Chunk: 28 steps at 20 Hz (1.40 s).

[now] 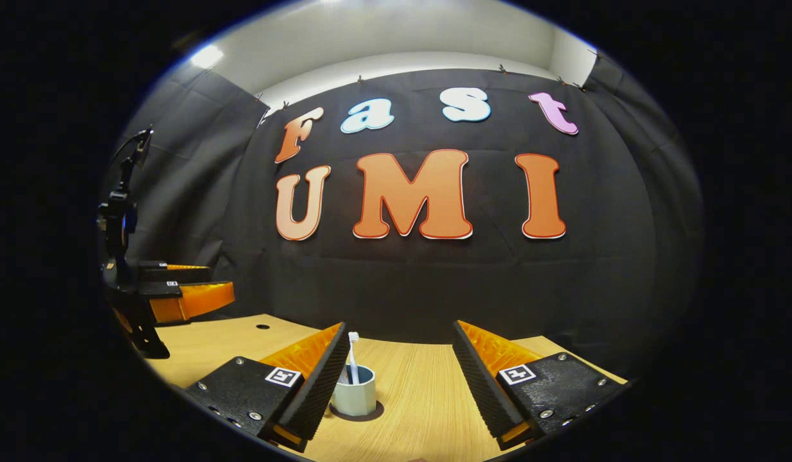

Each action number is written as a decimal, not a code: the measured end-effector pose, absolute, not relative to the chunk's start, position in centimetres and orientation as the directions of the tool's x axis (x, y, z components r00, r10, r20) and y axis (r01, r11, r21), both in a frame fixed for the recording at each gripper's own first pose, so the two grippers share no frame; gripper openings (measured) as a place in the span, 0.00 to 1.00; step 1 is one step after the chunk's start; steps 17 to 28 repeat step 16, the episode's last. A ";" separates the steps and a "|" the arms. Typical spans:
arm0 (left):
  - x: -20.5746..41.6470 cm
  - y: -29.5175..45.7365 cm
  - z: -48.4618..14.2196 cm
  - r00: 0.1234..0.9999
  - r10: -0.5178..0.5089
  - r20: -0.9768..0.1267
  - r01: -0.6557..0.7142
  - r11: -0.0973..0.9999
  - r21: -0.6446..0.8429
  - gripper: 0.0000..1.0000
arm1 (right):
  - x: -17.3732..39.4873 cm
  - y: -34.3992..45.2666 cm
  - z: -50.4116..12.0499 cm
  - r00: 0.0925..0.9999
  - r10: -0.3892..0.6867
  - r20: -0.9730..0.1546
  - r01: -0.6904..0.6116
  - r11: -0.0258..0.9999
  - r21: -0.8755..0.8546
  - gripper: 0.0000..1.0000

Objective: Put the toothbrush and toothpaste on the desktop into the cup, then pick up the cup and place it on the coaster on the desktop.

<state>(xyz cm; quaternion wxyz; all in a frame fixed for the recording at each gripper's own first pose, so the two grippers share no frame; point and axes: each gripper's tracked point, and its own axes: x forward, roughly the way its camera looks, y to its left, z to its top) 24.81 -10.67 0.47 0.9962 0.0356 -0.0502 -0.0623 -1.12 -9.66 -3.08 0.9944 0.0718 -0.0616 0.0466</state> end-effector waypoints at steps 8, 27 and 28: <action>23.4 -9.1 0.0 0.991 -0.088 0.102 0.081 0.994 0.067 0.99 | -1.1 -7.6 -4.1 0.987 0.112 0.113 -0.123 0.988 0.097 0.96; 23.2 -8.2 0.0 0.994 -0.050 0.101 0.045 0.998 0.052 1.00 | -1.3 -7.6 -3.7 0.986 0.114 0.122 -0.127 0.986 0.105 0.97; 23.2 -8.2 0.0 0.994 -0.050 0.101 0.045 0.998 0.052 1.00 | -1.3 -7.6 -3.7 0.986 0.114 0.122 -0.127 0.986 0.105 0.97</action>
